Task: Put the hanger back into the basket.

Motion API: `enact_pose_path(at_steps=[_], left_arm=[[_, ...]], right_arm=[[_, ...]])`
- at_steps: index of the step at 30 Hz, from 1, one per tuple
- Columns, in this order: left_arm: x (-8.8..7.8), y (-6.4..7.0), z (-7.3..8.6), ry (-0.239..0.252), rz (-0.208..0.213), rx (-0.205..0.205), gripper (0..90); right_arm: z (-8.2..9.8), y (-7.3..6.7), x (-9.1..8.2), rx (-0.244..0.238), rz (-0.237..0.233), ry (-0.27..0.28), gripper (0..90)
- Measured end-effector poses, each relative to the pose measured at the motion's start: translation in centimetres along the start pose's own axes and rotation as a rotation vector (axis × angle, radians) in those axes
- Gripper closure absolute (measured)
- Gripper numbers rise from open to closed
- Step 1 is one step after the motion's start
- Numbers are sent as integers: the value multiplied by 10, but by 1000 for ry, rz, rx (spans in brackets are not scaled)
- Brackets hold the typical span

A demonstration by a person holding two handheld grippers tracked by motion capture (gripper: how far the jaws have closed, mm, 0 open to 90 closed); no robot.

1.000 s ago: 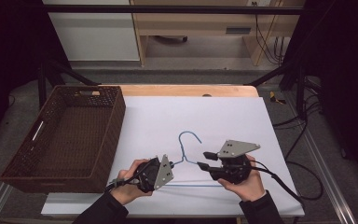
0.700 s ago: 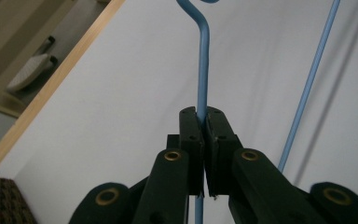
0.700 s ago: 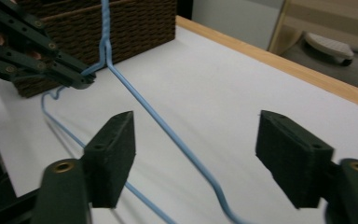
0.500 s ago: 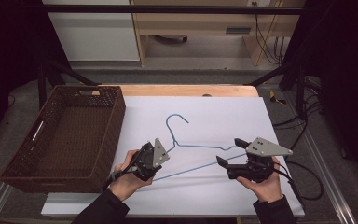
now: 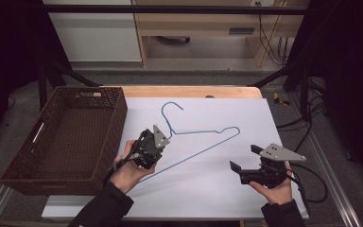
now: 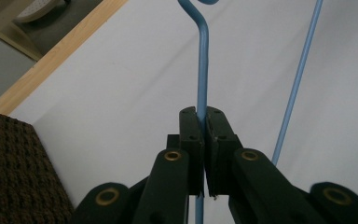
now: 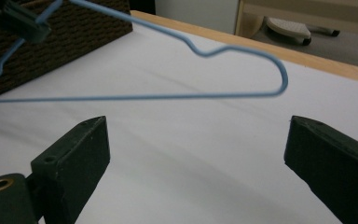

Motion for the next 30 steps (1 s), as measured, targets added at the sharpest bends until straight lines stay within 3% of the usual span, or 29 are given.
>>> enact_pose_path(at_steps=[11, 19, 24, 27, 28, 30], left_arm=[[-25, -24, -25, -21, 8, -29, 869], [-49, -54, -38, -5, 0, -51, 869], [-61, -76, -40, 5, 21, -72, 869], [-69, -91, -38, 4, 3, -93, 869], [-73, -102, -36, 7, -16, -110, 869], [-76, -107, -35, 10, -25, -118, 869]], right_arm=[[15, 7, 4, 24, -1, -28, 75], [17, 5, 7, 11, -9, -37, 76], [18, 4, 9, 8, -13, -43, 75], [18, 4, 9, 9, -19, -45, 75], [19, 4, 10, 13, -17, -48, 76], [19, 4, 10, 10, -16, -52, 77]])
Point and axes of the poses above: each handheld gripper's, and its own axes: x roughly forward along the jaws, z roughly out of its underside, y roughly to its right, the point moved 3 cm from there along x, roughly forward along the jaws, and after that the axes turned 7 degrees about -x, right-handed, at the moved point
